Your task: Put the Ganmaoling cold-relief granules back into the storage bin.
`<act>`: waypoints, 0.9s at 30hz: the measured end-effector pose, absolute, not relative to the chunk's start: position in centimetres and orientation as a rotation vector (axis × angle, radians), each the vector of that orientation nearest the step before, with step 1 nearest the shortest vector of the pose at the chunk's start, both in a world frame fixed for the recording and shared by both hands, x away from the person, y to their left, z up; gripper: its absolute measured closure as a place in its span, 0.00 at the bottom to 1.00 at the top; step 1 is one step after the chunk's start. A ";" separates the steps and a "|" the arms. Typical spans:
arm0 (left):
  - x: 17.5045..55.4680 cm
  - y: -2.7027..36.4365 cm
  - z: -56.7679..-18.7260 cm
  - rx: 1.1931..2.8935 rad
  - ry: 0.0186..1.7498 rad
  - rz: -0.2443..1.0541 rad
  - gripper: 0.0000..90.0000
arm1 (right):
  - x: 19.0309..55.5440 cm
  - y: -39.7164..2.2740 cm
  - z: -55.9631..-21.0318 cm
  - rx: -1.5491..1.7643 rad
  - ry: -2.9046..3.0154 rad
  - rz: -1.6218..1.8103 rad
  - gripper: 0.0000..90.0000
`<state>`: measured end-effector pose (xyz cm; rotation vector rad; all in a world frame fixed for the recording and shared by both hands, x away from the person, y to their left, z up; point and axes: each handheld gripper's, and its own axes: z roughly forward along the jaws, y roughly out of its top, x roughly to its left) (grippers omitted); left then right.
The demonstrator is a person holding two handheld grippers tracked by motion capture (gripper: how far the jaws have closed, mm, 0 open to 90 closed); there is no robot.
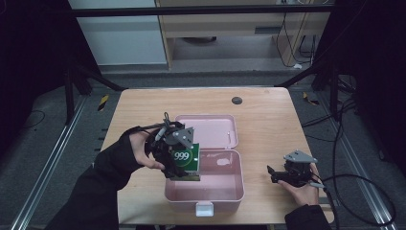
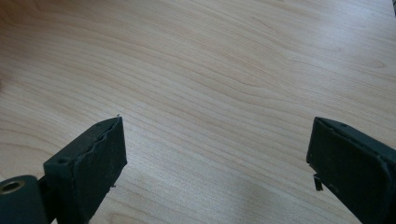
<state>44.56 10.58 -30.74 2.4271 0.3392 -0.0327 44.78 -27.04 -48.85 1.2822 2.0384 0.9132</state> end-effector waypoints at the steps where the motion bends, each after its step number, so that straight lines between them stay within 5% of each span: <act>1: 44.6 10.6 -30.7 2.427 0.339 -0.033 0.16 | 44.8 -27.0 -48.8 1.282 2.038 0.913 0.06; 27: 44.4 10.0 -36.1 2.388 0.470 -0.107 0.16 | 44.8 -26.9 -49.1 1.277 2.053 0.901 0.06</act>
